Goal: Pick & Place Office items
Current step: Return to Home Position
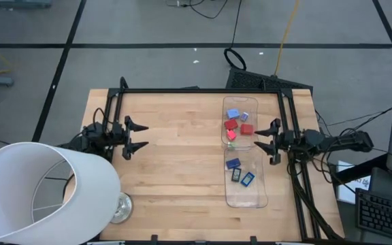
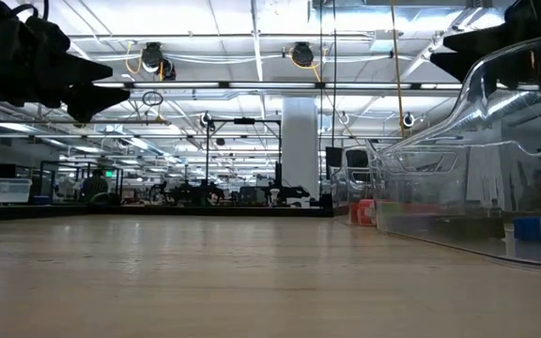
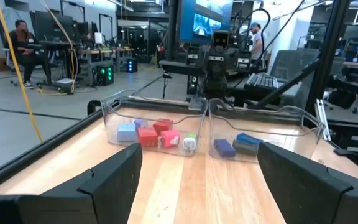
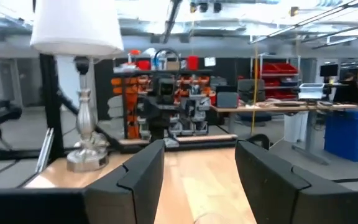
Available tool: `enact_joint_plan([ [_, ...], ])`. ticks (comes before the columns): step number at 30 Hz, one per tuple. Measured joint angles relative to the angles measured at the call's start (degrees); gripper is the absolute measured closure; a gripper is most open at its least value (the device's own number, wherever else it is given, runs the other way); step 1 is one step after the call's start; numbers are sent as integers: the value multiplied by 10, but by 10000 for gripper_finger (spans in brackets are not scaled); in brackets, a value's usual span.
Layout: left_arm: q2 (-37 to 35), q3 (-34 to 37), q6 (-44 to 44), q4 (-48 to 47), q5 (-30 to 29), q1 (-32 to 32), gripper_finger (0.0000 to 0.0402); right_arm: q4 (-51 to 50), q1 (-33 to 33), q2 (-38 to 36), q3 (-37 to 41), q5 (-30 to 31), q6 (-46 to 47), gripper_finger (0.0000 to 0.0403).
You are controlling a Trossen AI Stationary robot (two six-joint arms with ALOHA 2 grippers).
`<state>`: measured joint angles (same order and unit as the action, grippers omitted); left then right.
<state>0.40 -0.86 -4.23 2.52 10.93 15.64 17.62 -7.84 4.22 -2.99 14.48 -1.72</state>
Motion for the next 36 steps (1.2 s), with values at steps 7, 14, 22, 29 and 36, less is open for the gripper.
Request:
enact_joint_plan([
  [7,0,0,-4,-1,0,0,78,-75,0,-40,-10,-11,-11,213],
  [14,0,0,-8,1,16,0,78,-103,0,-40,-10,-13,-25,214],
  [22,1,0,-1,0,15,0,78,-129,0,-40,-10,-15,-21,213],
  [29,1,0,100,5,-4,0,78,-129,0,-35,-10,-13,-20,214],
  [36,1,0,112,7,-9,0,78,-119,0,-34,-10,-11,-21,212],
])
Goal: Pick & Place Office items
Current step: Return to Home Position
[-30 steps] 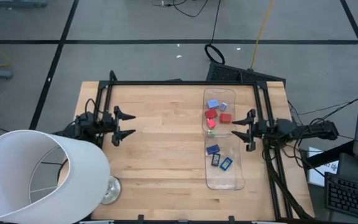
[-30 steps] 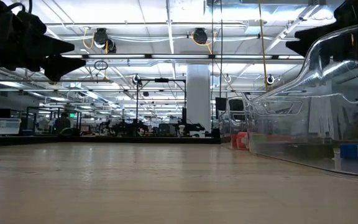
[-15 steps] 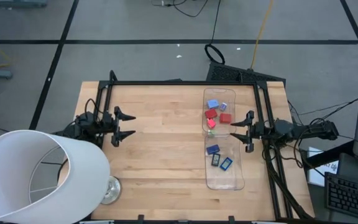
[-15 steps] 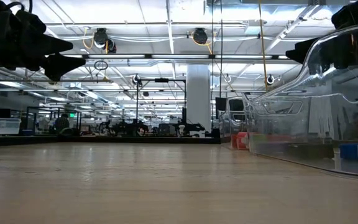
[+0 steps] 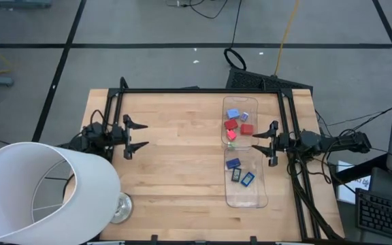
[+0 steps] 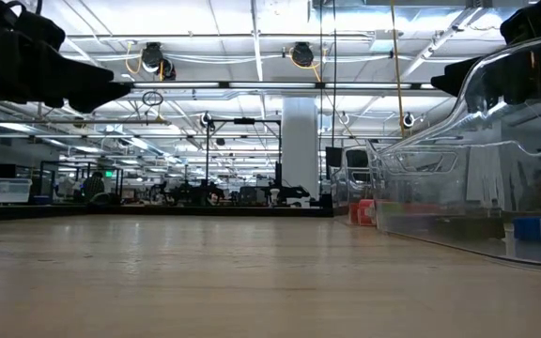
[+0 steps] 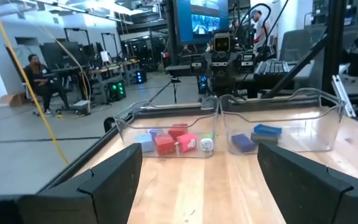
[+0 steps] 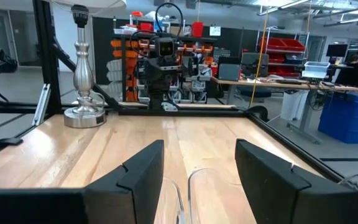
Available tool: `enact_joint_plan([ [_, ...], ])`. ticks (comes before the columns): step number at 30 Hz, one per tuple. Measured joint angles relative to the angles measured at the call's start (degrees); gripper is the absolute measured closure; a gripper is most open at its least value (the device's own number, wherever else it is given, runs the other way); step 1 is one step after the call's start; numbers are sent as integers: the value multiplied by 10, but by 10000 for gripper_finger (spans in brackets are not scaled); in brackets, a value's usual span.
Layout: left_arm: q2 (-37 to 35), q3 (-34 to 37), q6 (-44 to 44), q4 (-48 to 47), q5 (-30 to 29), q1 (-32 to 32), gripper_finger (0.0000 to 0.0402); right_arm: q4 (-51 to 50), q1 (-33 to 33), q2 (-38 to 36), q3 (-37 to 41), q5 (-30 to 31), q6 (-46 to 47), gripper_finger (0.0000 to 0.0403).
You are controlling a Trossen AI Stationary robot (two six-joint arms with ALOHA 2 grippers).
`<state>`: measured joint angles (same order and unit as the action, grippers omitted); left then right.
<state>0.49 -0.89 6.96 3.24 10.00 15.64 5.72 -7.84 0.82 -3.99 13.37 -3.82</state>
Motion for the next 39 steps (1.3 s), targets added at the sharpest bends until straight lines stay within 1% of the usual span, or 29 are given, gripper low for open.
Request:
enact_joint_plan([
  [6,0,0,-31,-1,0,0,78,-1,0,0,0,0,0,215],
  [39,0,0,-30,0,0,0,78,0,0,0,0,0,0,215],
])
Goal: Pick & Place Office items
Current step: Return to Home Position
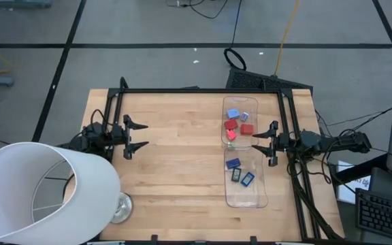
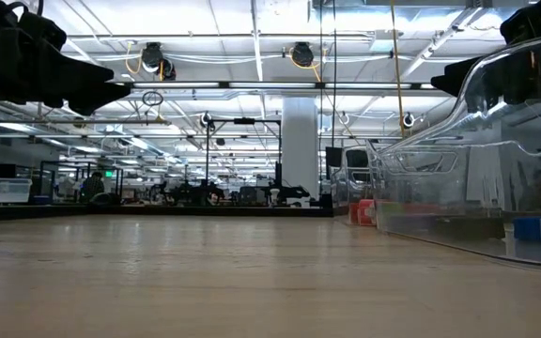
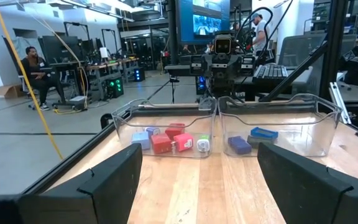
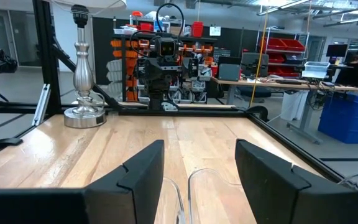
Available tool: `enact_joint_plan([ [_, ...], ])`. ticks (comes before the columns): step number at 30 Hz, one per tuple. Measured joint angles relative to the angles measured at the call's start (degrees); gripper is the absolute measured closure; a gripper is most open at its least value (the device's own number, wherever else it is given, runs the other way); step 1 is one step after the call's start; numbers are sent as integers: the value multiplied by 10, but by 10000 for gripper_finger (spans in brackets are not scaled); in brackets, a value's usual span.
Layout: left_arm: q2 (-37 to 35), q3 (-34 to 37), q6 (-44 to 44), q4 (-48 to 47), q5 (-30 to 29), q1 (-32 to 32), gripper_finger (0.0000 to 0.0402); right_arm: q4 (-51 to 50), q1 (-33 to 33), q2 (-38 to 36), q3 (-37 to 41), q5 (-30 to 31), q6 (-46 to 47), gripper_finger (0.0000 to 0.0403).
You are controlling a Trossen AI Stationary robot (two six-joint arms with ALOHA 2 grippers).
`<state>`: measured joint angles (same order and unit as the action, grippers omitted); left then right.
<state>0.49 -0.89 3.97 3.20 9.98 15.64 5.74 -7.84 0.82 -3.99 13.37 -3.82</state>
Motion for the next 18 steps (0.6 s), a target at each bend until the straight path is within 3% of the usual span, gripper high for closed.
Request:
enact_joint_plan([
  [18,0,0,0,0,0,0,78,0,0,0,0,0,0,213],
])
